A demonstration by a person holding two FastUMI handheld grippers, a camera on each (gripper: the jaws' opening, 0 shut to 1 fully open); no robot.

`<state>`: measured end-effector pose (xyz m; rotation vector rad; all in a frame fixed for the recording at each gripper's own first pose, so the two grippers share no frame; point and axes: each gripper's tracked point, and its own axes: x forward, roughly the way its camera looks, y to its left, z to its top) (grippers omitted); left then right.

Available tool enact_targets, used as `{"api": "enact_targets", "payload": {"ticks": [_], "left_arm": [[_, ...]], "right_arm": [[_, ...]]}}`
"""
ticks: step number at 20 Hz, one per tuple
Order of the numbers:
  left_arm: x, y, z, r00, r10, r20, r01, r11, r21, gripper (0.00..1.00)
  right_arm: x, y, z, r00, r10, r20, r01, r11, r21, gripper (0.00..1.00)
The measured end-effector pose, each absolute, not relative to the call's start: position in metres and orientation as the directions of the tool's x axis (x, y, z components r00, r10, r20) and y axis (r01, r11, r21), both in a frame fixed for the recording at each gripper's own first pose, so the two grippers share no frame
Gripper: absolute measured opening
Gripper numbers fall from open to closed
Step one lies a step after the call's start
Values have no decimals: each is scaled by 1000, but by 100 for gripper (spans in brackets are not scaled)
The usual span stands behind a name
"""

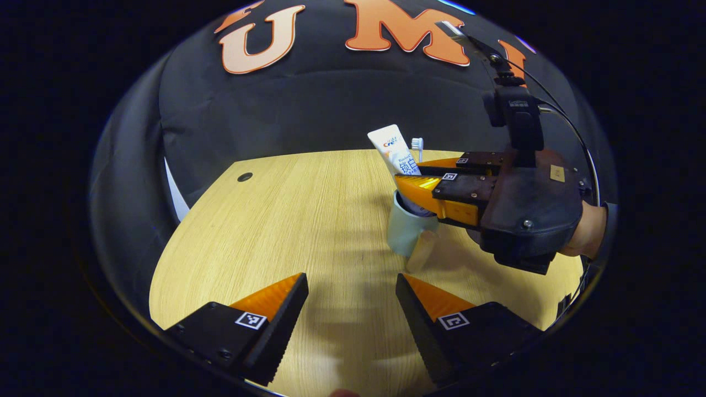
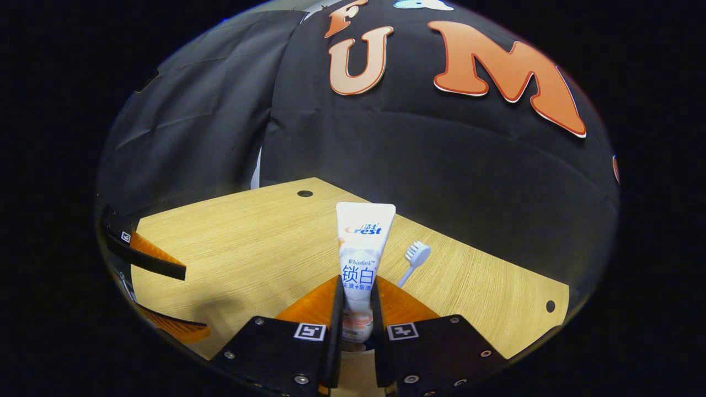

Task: Put the toothbrush and toothpaste on the desktop into the cup, then pick up the cup and place it on the coaster on the desktop.

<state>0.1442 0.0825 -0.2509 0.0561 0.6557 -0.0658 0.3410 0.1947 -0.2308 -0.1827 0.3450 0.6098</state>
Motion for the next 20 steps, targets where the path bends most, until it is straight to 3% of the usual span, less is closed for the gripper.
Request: {"api": "enact_targets", "payload": {"ticks": [1, 3, 12, 18, 20], "left_arm": [[145, 79, -252, 790, -48, -612, 84, 996, 30, 97], [148, 76, -253, 790, -58, -610, 94, 995, 27, 97], [167, 65, -251, 808, -121, -577, 129, 991, -27, 96], [197, 38, -227, 817, -169, -552, 147, 986, -84, 97], [204, 29, -229, 800, -182, -572, 156, 983, -94, 97]], "right_arm": [[340, 194, -232, 761, 527, -379, -589, 806, -63, 24], [339, 189, -233, 758, 519, -394, -586, 807, -66, 31], [323, 144, -209, 769, 490, -410, -548, 836, -29, 33], [304, 90, -193, 809, 431, -400, -472, 882, -4, 45], [299, 74, -188, 823, 411, -393, -442, 897, 12, 53]]}}
